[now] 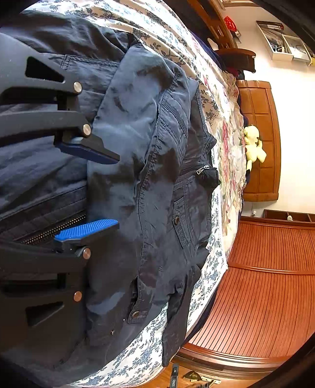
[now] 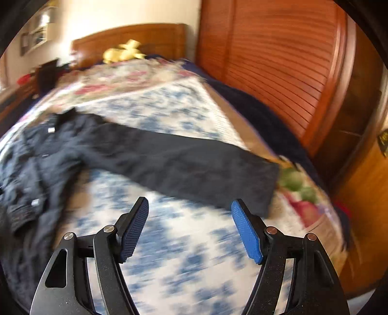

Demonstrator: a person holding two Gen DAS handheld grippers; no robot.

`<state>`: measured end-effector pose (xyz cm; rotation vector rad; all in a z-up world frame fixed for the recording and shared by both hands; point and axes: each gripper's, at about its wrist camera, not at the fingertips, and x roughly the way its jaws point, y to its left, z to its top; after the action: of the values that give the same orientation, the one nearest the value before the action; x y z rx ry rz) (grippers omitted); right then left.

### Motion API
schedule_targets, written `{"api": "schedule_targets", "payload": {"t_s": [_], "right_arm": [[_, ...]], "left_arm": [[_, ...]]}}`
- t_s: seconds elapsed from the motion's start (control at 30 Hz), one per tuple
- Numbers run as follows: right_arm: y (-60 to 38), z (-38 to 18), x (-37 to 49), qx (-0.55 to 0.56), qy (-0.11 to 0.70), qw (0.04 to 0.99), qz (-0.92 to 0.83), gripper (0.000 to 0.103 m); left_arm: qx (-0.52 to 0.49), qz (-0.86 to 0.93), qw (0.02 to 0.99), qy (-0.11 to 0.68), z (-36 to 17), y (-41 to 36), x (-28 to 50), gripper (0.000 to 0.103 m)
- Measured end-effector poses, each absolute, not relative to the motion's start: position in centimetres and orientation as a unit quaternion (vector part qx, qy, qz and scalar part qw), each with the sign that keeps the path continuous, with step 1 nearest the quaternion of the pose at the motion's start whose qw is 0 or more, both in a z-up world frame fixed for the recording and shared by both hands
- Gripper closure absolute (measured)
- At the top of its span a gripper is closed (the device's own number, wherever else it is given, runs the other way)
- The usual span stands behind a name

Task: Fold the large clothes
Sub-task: 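Move the right tool to the extended sleeve cuff and grasp it, then lift the sleeve with the right tool, fold it onto the jacket, release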

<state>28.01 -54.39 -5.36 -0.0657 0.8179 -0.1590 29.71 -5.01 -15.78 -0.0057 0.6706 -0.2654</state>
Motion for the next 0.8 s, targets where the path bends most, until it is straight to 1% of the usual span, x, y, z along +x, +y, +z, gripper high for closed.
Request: {"api": "schedule_targets", "payload": {"t_s": [0.2, 0.33, 0.37, 0.4, 0.43, 0.5, 0.53, 0.6, 0.8], "right_arm": [[-61.0, -8.3, 30.8, 0.006, 0.442, 0.886, -0.140, 0.030], [-62.1, -9.7, 31.0, 0.031, 0.453, 0.880, -0.139, 0.030], [-62.0, -9.6, 31.0, 0.029, 0.452, 0.881, -0.141, 0.031], [-61.7, -9.7, 31.1, 0.027, 0.452, 0.881, -0.140, 0.042], [-61.4, -9.6, 31.2, 0.022, 0.453, 0.881, -0.134, 0.049], [-60.2, -9.5, 31.6, -0.014, 0.454, 0.882, -0.124, 0.088], [-59.4, -9.2, 31.7, -0.037, 0.453, 0.881, -0.129, 0.096], [-57.7, -7.8, 31.7, -0.064, 0.442, 0.885, -0.135, 0.098], [-52.1, -1.5, 30.4, -0.109, 0.389, 0.907, -0.115, 0.099]], "left_arm": [[0.000, -0.128, 0.936, 0.329, -15.8, -5.0, 29.7, 0.057], [0.002, -0.128, 0.936, 0.328, -15.8, -5.1, 29.7, 0.057], [0.005, -0.129, 0.936, 0.328, -15.8, -5.1, 29.7, 0.057], [0.008, -0.130, 0.936, 0.328, -15.8, -5.3, 29.7, 0.057], [0.013, -0.130, 0.935, 0.330, -15.8, -5.5, 29.8, 0.057], [0.023, -0.134, 0.934, 0.332, -15.8, -6.0, 29.7, 0.057], [0.030, -0.136, 0.934, 0.330, -15.7, -6.1, 29.6, 0.057], [0.037, -0.144, 0.935, 0.323, -15.3, -6.4, 29.3, 0.057], [0.047, -0.184, 0.938, 0.292, -12.7, -6.9, 27.0, 0.057]]}}
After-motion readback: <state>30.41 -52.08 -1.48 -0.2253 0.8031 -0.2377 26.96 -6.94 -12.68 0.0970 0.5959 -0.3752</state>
